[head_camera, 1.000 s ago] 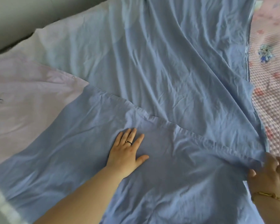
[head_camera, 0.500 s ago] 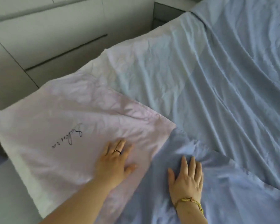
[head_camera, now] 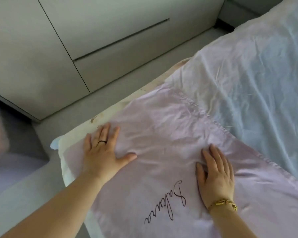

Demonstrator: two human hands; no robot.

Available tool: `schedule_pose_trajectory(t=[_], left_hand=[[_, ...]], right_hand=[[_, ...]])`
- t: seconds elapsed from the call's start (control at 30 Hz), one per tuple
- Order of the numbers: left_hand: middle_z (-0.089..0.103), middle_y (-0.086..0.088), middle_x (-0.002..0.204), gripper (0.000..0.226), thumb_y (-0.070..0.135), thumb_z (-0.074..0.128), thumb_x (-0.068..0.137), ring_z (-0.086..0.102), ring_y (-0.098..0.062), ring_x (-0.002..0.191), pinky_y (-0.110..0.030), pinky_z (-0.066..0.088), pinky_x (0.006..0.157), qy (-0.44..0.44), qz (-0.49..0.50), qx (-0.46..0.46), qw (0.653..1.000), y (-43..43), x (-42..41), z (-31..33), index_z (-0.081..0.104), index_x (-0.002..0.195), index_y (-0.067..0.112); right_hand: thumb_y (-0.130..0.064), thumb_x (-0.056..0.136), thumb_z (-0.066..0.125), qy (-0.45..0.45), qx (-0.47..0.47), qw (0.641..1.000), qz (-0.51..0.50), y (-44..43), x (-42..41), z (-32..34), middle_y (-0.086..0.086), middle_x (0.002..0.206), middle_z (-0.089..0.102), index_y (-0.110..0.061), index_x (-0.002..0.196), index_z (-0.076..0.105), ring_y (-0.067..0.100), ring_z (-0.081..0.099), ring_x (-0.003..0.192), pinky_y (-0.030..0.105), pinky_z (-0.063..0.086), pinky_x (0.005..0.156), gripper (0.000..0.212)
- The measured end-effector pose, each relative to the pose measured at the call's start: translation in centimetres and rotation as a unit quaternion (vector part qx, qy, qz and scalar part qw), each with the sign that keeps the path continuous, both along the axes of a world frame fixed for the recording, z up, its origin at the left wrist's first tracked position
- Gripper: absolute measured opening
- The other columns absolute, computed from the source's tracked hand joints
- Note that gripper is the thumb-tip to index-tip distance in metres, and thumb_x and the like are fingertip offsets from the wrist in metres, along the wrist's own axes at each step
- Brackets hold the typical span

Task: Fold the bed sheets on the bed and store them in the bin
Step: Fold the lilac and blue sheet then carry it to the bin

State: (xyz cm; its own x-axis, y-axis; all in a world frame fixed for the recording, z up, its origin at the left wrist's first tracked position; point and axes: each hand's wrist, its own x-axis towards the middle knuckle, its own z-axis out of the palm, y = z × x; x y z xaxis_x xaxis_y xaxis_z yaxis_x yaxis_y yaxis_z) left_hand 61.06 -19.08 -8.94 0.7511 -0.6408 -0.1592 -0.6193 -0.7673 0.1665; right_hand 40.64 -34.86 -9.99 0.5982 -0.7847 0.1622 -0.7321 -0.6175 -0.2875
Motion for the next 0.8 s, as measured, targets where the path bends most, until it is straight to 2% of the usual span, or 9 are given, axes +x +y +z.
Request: schedule_pose_trajectory(t=[0.13, 0.23, 0.3, 0.37, 0.43, 0.47, 0.57, 0.67, 0.8], left_hand=[[0.006, -0.005, 0.156, 0.111, 0.082, 0.007, 0.052, 0.003, -0.020, 0.144, -0.035, -0.013, 0.107, 0.015, -0.006, -0.020, 1.000, 0.1, 0.1, -0.8, 0.013, 0.148, 0.026], [0.044, -0.015, 0.141, 0.097, 0.079, 0.026, 0.064, 0.040, -0.030, 0.131, -0.036, 0.005, 0.104, 0.046, -0.018, -0.002, 0.999, 0.2, 0.7, -1.1, 0.046, 0.136, 0.017], [0.052, -0.016, 0.133, 0.092, 0.078, 0.030, 0.065, 0.039, -0.029, 0.126, -0.036, 0.009, 0.103, 0.052, -0.031, -0.006, 0.998, 0.3, 1.0, -1.2, 0.049, 0.131, 0.016], [0.040, -0.013, 0.144, 0.100, 0.081, 0.025, 0.060, 0.026, -0.024, 0.134, -0.037, 0.005, 0.105, 0.062, -0.028, -0.022, 0.997, 0.3, 1.0, -0.8, 0.039, 0.138, 0.020], [0.016, -0.005, 0.155, 0.112, 0.083, 0.015, 0.050, 0.012, -0.020, 0.142, -0.033, -0.004, 0.107, 0.047, -0.031, -0.055, 0.997, 0.4, 1.3, -0.4, 0.020, 0.146, 0.026], [0.014, -0.004, 0.155, 0.114, 0.082, 0.015, 0.047, 0.014, -0.019, 0.142, -0.031, -0.002, 0.108, 0.067, -0.026, -0.074, 0.995, 0.6, 1.7, -0.1, 0.018, 0.147, 0.026], [0.037, -0.005, 0.145, 0.107, 0.079, 0.027, 0.054, 0.034, -0.025, 0.133, -0.033, 0.021, 0.107, 0.074, 0.032, -0.120, 0.990, 2.3, 3.6, 0.7, 0.034, 0.142, 0.018], [0.045, -0.003, 0.135, 0.083, 0.068, 0.059, 0.070, 0.039, -0.025, 0.124, -0.030, 0.025, 0.100, 0.073, 0.054, -0.088, 0.992, 3.1, 5.0, 0.8, 0.042, 0.136, 0.020], [0.047, -0.001, 0.126, 0.072, 0.057, 0.064, 0.073, 0.042, -0.023, 0.117, -0.028, 0.028, 0.093, 0.074, 0.073, -0.048, 0.993, 2.4, 5.3, 0.6, 0.042, 0.131, 0.022]], right_hand=[[-0.058, 0.072, 0.034, -0.005, 0.144, 0.985, -0.094, -3.6, 4.6, 2.3, 0.013, 0.147, 0.033, -0.010, 0.137, 0.040, 0.029, 0.024, 0.137, 0.034, 0.009, 0.111, 0.082], [-0.040, 0.083, 0.060, 0.018, 0.239, 0.961, -0.136, -7.0, 9.8, 3.6, 0.012, 0.146, 0.031, -0.013, 0.142, 0.028, 0.031, 0.024, 0.135, 0.038, 0.016, 0.112, 0.073], [-0.040, 0.076, 0.069, 0.003, 0.292, 0.950, -0.114, -8.4, 12.0, 4.1, 0.013, 0.132, 0.045, -0.014, 0.135, 0.039, 0.033, 0.040, 0.122, 0.040, 0.029, 0.106, 0.071], [-0.037, 0.077, 0.069, -0.006, 0.331, 0.939, -0.094, -8.9, 13.3, 4.5, 0.009, 0.105, 0.054, -0.011, 0.118, 0.052, 0.028, 0.049, 0.096, 0.032, 0.039, 0.085, 0.051], [-0.022, 0.085, 0.061, 0.003, 0.315, 0.947, -0.059, -9.0, 13.6, 4.8, 0.009, 0.080, 0.051, -0.007, 0.092, 0.054, 0.024, 0.045, 0.080, 0.027, 0.033, 0.062, 0.018], [-0.017, 0.087, 0.058, 0.006, 0.289, 0.956, -0.043, -9.2, 13.8, 4.8, 0.007, 0.070, 0.046, -0.006, 0.083, 0.050, 0.024, 0.042, 0.077, 0.030, 0.028, 0.056, 0.015], [-0.014, 0.091, 0.051, -0.023, 0.223, 0.974, -0.027, -8.9, 14.7, 5.2, -0.001, 0.064, 0.038, -0.006, 0.084, 0.042, 0.024, 0.039, 0.076, 0.030, 0.022, 0.057, 0.014], [-0.017, 0.093, 0.047, 0.043, 0.170, 0.984, -0.022, -8.2, 15.6, 3.7, 0.012, 0.093, 0.059, -0.003, 0.101, 0.049, 0.034, 0.050, 0.097, 0.034, 0.034, 0.078, 0.016], [-0.018, 0.096, 0.033, 0.164, 0.056, 0.985, -0.025, -6.8, 16.3, 1.6, 0.018, 0.138, 0.038, -0.010, 0.141, 0.026, 0.032, 0.032, 0.126, 0.037, 0.018, 0.101, 0.047]])
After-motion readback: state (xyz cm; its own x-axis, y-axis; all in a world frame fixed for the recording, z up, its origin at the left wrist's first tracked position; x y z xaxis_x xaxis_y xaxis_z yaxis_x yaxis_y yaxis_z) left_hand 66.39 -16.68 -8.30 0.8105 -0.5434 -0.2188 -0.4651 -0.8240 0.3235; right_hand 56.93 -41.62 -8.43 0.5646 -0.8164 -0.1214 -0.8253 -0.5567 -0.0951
